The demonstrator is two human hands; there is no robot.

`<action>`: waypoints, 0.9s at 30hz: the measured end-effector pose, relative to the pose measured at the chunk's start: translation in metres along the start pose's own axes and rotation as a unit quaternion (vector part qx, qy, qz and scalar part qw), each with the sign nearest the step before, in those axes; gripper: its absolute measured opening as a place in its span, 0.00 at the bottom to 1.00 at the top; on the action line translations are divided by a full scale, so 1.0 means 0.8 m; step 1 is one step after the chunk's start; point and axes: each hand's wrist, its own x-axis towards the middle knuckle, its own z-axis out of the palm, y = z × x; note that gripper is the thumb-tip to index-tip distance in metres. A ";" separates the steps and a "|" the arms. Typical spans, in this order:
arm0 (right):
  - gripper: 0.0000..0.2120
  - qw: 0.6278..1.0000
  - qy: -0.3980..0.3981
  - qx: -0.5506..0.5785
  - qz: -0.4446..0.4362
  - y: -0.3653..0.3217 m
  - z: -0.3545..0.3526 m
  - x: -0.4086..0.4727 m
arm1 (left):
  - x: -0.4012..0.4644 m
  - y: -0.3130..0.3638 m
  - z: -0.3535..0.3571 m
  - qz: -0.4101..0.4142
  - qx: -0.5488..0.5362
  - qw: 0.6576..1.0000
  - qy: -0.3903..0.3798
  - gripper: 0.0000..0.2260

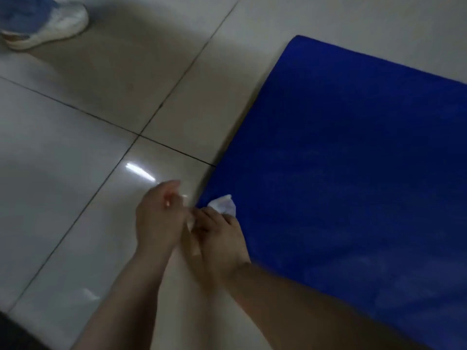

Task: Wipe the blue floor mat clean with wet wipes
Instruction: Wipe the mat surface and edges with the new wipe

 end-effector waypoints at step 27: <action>0.16 0.955 -0.111 -0.259 -0.093 0.034 -0.025 -0.054 | 0.009 -0.024 0.095 0.239 -0.029 0.940 -0.242 0.23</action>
